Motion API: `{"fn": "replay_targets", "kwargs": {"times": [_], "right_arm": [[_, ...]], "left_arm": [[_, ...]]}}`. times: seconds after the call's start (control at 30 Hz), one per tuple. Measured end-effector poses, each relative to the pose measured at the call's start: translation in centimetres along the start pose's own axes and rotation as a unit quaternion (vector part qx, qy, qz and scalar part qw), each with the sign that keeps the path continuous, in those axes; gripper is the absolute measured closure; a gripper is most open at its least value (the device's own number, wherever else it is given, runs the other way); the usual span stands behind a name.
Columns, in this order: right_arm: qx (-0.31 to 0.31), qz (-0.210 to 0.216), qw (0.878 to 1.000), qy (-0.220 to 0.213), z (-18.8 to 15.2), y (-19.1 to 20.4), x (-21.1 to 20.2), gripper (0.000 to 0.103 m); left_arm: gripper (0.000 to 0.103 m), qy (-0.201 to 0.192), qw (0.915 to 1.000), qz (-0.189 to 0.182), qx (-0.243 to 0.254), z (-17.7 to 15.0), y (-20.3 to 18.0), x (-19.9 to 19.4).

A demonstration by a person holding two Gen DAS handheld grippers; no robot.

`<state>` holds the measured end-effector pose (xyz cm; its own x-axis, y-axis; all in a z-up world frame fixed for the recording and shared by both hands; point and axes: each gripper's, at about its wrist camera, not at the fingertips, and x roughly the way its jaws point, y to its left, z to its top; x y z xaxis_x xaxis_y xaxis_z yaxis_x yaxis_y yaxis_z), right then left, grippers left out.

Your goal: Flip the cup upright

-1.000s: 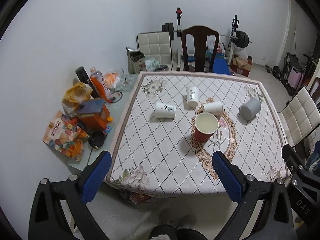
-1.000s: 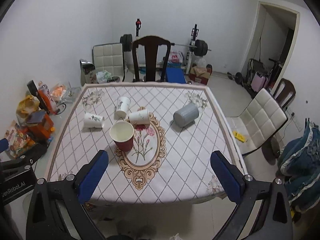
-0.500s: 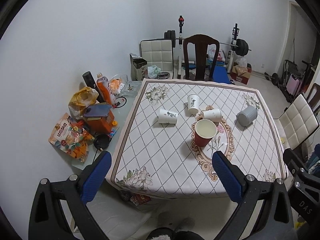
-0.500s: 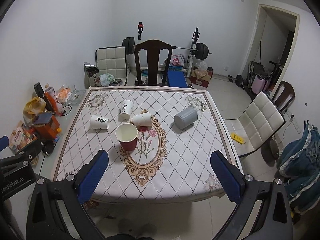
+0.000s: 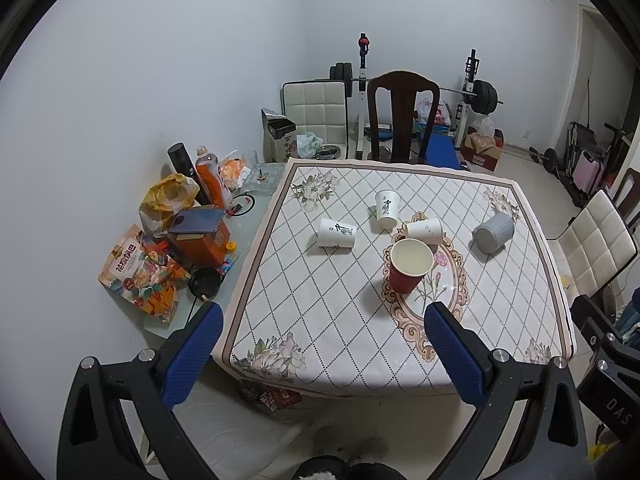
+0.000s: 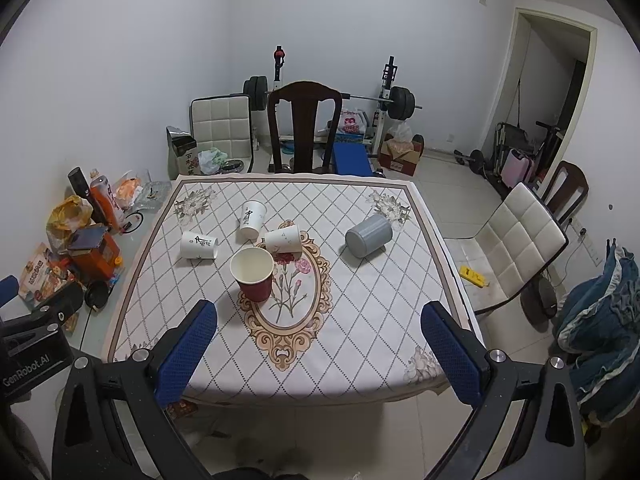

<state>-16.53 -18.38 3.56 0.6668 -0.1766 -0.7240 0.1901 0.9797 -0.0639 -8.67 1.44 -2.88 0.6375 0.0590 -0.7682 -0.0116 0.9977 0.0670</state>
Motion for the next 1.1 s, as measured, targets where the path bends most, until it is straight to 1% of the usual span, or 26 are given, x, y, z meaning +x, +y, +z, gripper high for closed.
{"fn": "replay_targets", "kwargs": {"times": [0.53,1.0,1.1], "right_arm": [[-0.001,0.004,1.000,0.001,-0.15,0.35,-0.40,0.000],[-0.003,0.004,1.000,0.003,-0.21,0.48,-0.61,0.000],[-0.004,0.007,1.000,0.003,-0.38,0.59,-0.72,0.000]], "left_arm": [[0.000,0.003,1.0000,-0.005,-0.001,-0.75,0.06,-0.44],[0.000,0.002,1.0000,-0.004,-0.001,-0.43,0.02,-0.30],[0.000,0.001,1.0000,-0.004,0.001,-0.84,0.03,-0.47]]}}
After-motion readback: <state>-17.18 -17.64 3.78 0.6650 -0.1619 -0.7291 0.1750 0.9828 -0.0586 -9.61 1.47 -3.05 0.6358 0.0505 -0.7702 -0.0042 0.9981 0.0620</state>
